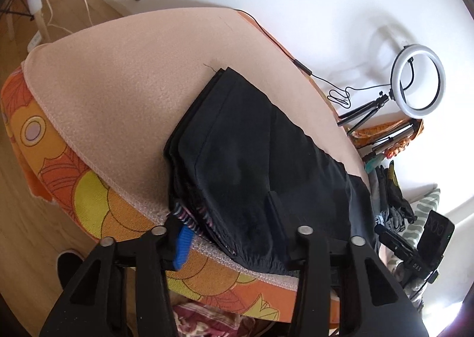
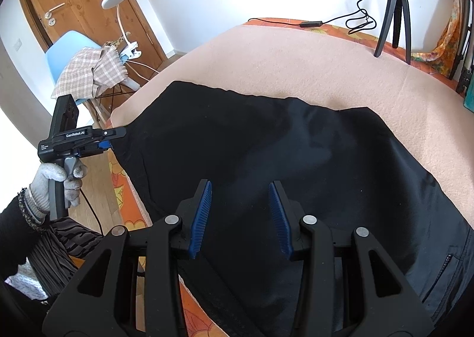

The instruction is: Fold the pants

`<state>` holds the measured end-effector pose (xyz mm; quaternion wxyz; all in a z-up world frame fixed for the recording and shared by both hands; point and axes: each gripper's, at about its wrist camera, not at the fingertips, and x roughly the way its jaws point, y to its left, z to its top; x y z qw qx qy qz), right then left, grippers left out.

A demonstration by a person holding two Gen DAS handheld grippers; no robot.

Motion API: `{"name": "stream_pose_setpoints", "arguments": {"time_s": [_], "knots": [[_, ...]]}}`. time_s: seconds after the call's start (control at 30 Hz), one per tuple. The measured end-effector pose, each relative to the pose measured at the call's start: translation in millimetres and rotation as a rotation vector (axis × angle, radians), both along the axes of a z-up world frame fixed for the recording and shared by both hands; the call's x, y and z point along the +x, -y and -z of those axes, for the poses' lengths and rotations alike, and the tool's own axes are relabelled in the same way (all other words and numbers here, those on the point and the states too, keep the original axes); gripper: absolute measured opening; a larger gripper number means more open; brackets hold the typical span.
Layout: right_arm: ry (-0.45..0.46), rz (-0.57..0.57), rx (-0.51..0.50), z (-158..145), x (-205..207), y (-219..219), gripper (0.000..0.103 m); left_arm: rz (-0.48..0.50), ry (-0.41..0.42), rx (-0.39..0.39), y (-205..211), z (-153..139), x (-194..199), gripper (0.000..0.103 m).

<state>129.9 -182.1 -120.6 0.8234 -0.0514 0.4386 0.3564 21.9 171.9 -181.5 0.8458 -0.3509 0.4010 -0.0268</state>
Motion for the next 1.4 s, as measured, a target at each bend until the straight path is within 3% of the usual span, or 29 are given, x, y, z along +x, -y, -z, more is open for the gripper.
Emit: {"name": "stream_pose_setpoints", "arguments": {"time_s": [0.07, 0.17, 0.27, 0.43, 0.63, 0.8, 0.87, 1.03, 1.1, 1.3, 1.4], "knots": [[-0.001, -0.001, -0.003, 1.1, -1.0, -0.5, 0.043, 0.001, 0.019, 0.048, 5.6, -1.2, 1.9, 0.007], [-0.003, 0.000, -0.007, 2.4, -0.4, -0.3, 0.043, -0.024, 0.051, 0.026, 2.6, -7.2, -2.7, 0.005], [-0.010, -0.003, -0.006, 4.5, 0.0, 0.8, 0.043, -0.028, 0.095, 0.096, 0.3, -21.4, -8.5, 0.005], [-0.050, -0.023, -0.050, 20.3, 3.0, -4.6, 0.043, -0.054, 0.014, 0.048, -5.8, 3.5, -7.1, 0.005], [-0.068, -0.076, -0.128, 43.7, -2.6, -21.3, 0.043, -0.057, 0.021, 0.071, -5.1, 0.2, -8.4, 0.005], [0.022, -0.125, -0.252, 52.1, -18.3, -42.1, 0.043, -0.061, 0.034, 0.079, -5.5, -3.2, -8.4, 0.006], [0.026, -0.132, -0.260, 51.7, -20.2, -44.8, 0.043, -0.048, 0.045, 0.135, 2.2, -10.1, -9.0, 0.005], [-0.079, -0.088, -0.125, 38.9, -3.0, -39.1, 0.044, 0.032, 0.152, 0.293, 35.3, -45.4, -7.8, 0.005], [-0.124, -0.065, -0.050, 29.7, 5.5, -36.0, 0.051, 0.062, 0.179, 0.315, 45.2, -52.2, -3.9, 0.005], [-0.218, -0.036, 0.174, -2.9, 32.0, -37.2, 0.054, 0.154, 0.207, 0.341, 75.4, -52.5, 8.7, 0.005], [-0.260, -0.046, 0.253, -11.6, 50.2, -45.5, 0.062, 0.214, 0.218, 0.362, 94.8, -50.8, 11.2, 0.005]]}}
